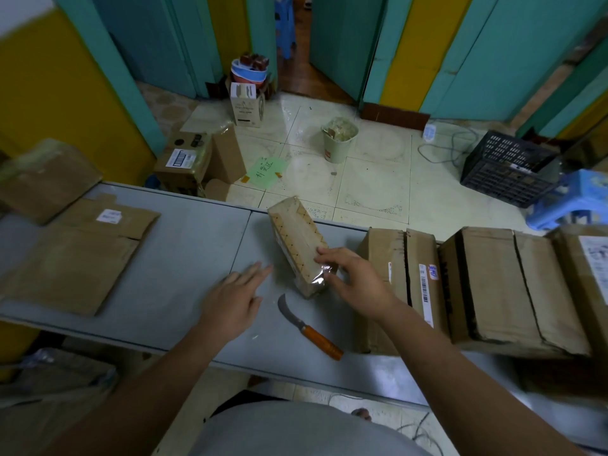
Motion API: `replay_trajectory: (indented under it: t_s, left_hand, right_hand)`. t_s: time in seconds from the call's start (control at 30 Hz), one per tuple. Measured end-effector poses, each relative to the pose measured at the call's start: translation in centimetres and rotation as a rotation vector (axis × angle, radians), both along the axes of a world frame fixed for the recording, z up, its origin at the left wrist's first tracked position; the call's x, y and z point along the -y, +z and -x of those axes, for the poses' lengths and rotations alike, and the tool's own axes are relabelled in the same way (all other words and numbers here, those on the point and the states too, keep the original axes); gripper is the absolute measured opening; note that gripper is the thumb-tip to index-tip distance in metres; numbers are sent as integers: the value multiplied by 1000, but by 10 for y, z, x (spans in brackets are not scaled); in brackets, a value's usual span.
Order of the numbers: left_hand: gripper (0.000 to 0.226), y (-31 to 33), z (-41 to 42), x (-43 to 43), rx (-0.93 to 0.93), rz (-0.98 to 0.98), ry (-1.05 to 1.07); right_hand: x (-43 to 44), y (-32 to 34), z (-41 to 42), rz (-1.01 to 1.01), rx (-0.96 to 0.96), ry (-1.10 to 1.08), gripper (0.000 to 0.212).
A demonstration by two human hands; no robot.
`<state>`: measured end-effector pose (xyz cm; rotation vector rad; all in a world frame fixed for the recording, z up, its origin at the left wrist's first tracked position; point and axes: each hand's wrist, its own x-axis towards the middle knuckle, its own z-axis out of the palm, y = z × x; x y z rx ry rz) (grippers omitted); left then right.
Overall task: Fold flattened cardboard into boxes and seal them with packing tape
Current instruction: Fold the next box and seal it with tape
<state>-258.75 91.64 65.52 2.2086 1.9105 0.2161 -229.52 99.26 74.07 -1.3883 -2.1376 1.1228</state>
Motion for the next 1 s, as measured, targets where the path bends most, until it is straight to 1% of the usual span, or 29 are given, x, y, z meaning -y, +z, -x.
replay_trajectory:
  t_s: [0.07, 0.1, 0.13, 0.17, 0.2, 0.23, 0.27, 0.3, 0.37, 0.43, 0.57, 0.7, 0.87, 1.0]
  left_hand:
    - [67, 6, -6, 2, 35, -12, 56]
    - [61, 11, -11, 2, 108, -27, 84]
    - [52, 16, -17, 2, 229, -44, 118]
    - [44, 21, -25, 2, 395, -42, 169]
    - [37, 28, -35, 1, 590, 0, 226]
    - [36, 36, -47, -1, 775, 73, 275]
    - [40, 42, -60, -3, 923, 146, 312]
    - [46, 46, -71, -6, 1025, 191, 333]
    - [59, 49, -87, -12, 1125, 200, 349]
    - [64, 50, -92, -17, 1131, 166, 346]
    - [53, 49, -83, -22, 1050, 127, 273]
    - [47, 49, -73, -23, 943, 90, 193]
    - [38, 49, -59, -30, 720, -17, 44]
    - [31, 52, -49, -28, 504, -93, 25]
  right_hand:
    - [0, 1, 2, -9, -6, -13, 38]
    - [0, 0, 3, -12, -6, -22, 38]
    - [0, 0, 3, -16, -7, -30, 38]
    - [0, -1, 3, -20, -7, -38, 39]
    - [0, -1, 3, -26, -9, -42, 39]
    - [0, -1, 2, -36, -14, -42, 40]
    - [0, -2, 2, -48, -22, -40, 40]
    - [1, -2, 2, -59, -33, -39, 40]
    - [2, -4, 2, -75, -62, -59, 39]
    - [5, -7, 2, -84, -82, -101, 37]
    - [18, -15, 2, -93, -96, -159, 30]
    - [24, -21, 2, -164, -52, -108, 30]
    - [21, -25, -1, -275, 43, -22, 35]
    - [18, -25, -1, -283, 57, 25, 36]
